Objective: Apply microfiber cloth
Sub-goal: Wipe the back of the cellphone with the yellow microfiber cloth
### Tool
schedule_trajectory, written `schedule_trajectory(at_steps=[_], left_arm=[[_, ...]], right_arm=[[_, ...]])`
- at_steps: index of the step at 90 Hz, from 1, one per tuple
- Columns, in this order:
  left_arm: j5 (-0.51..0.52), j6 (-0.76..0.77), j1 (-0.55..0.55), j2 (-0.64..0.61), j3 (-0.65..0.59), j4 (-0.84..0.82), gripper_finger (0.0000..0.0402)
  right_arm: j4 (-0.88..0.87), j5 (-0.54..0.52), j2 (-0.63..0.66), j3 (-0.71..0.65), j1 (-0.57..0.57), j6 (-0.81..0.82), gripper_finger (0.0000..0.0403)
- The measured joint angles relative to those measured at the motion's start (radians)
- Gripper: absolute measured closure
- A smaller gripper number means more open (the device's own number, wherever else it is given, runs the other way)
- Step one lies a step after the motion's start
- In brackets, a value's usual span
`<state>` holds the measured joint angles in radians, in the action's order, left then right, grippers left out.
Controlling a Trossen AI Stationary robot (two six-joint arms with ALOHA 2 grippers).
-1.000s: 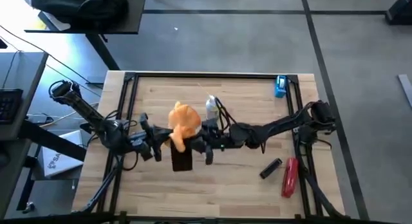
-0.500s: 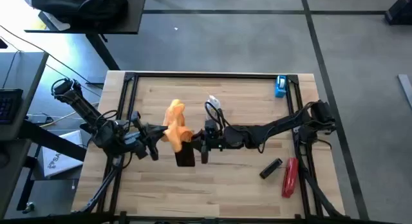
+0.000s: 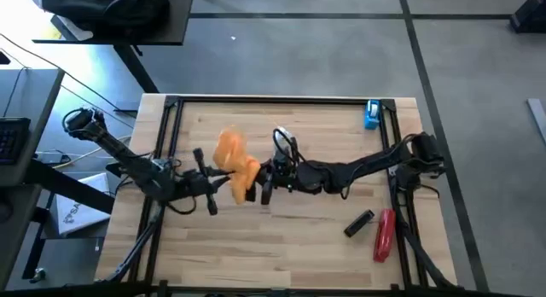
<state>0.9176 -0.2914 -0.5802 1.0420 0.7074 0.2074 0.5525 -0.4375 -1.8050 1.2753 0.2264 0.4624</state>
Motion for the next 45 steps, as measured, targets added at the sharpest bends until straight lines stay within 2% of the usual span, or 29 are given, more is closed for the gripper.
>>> schedule_trajectory(at_steps=[10,32,45], left_arm=[[-0.038,0.021,0.035,0.023,0.0,-0.006,0.0402],[-0.007,-0.1,0.068,0.007,0.0,-0.011,0.0402],[-0.108,-0.038,0.064,0.002,0.0,-0.055,0.0402]], right_arm=[[-0.035,-0.003,0.0,-0.001,-0.004,0.005,0.0403],[-0.048,-0.007,0.0,-0.001,-0.003,0.008,0.0403],[-0.04,0.022,0.0,-0.001,-0.003,0.0,0.0403]])
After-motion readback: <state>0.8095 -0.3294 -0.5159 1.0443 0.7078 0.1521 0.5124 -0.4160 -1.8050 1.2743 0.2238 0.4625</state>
